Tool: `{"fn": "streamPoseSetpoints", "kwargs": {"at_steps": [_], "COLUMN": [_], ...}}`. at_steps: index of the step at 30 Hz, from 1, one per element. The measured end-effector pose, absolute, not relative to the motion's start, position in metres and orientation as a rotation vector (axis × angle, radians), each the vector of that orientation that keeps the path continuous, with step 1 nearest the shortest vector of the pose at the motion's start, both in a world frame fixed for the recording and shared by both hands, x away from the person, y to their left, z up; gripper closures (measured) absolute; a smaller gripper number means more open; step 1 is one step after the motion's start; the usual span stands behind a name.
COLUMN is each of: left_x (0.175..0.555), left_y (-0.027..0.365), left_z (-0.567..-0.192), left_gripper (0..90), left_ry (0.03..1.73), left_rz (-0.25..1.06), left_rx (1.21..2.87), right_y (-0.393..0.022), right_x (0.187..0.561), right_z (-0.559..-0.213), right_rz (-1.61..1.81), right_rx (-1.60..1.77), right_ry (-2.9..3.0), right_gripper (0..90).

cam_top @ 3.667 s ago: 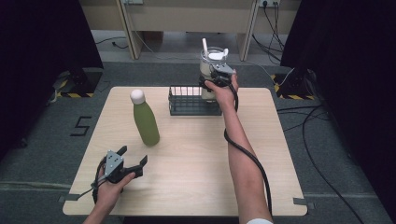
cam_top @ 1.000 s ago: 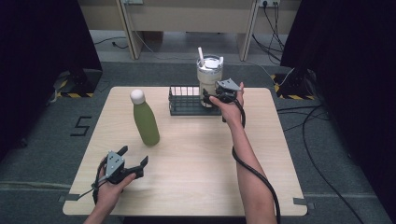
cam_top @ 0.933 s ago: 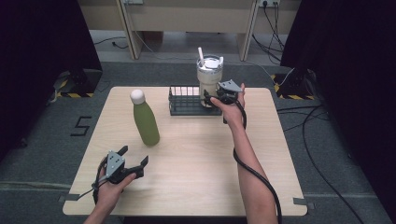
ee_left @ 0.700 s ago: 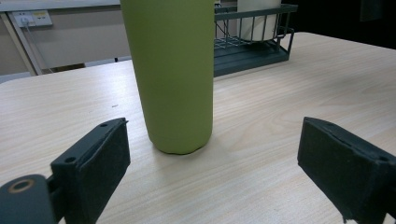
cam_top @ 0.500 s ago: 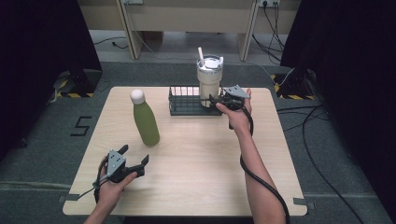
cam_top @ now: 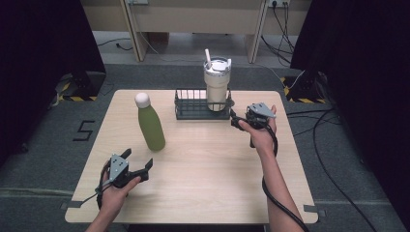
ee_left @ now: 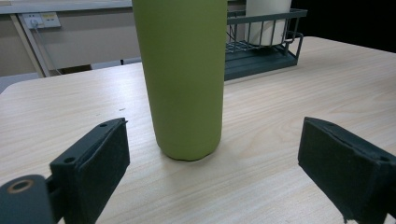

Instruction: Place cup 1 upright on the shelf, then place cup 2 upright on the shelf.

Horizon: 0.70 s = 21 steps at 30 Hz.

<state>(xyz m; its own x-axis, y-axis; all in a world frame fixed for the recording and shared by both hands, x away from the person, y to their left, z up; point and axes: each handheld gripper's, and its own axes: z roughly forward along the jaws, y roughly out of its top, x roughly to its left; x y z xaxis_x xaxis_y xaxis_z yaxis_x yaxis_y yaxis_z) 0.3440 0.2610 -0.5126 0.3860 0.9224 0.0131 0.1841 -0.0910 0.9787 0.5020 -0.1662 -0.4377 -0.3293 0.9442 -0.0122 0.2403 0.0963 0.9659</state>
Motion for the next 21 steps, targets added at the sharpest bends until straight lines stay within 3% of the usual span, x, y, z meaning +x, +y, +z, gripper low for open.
{"fn": "streamPoseSetpoints", "kwargs": {"at_steps": [21], "left_x": [0.346], "left_y": [0.257], "left_z": [-0.508], "left_gripper": [7.8], "left_ry": [1.011], "left_rz": [0.883], "left_rx": [1.553], "right_y": [-0.198], "right_x": [0.44], "right_z": [-0.445], "right_rz": [1.283], "right_rx": [1.15], "right_ry": [1.652], "right_gripper": [11.0]}}
